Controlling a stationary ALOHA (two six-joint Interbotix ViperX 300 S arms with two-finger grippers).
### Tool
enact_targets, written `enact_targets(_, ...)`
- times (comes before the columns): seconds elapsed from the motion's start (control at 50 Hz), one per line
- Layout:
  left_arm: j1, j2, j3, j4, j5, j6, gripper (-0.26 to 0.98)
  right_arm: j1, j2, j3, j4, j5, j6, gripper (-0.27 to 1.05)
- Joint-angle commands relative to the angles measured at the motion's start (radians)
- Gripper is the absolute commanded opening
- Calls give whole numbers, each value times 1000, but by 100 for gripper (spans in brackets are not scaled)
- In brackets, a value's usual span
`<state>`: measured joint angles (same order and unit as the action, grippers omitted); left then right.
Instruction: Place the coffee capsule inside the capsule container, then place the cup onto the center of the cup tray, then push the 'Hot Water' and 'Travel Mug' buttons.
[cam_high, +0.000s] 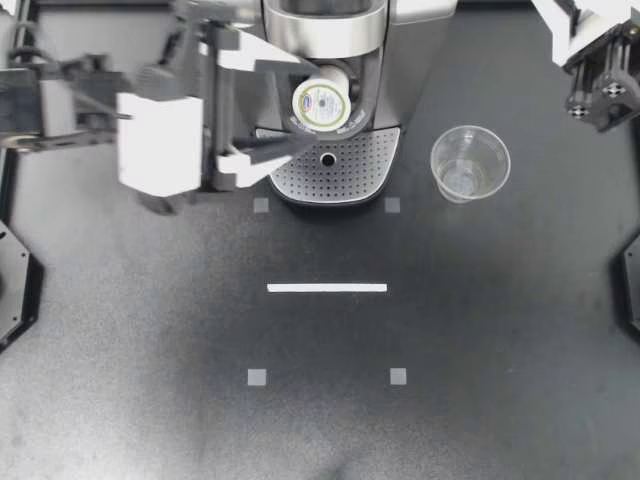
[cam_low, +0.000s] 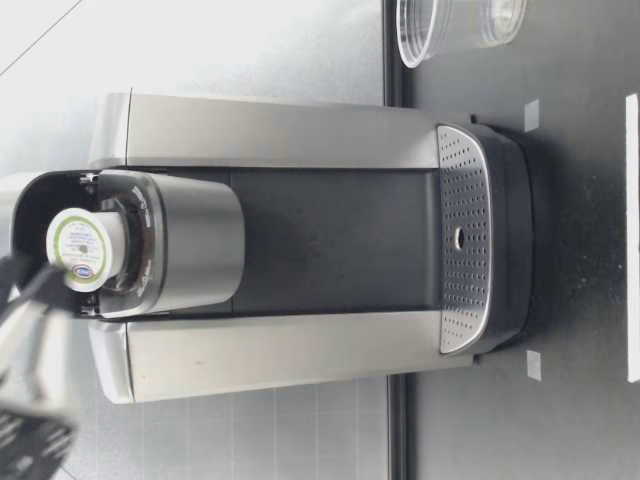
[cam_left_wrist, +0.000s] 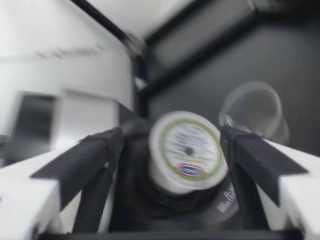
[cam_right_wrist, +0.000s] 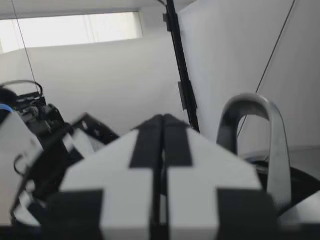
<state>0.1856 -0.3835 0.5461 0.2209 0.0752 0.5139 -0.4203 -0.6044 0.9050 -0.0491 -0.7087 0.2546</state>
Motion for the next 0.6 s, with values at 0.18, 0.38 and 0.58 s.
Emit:
enact_targets(0.18,-21,-80,147,-43,-264,-71,61,5,20,-23,2,-9,2,10)
enact_targets(0.38,-20,-40,147,-44,-288,-94,31,5,35,-26,3,-11,5,10)
enact_targets(0.58,-21,41,80,-51,-215,-95,13,5,34,-26,3,-11,38,10)
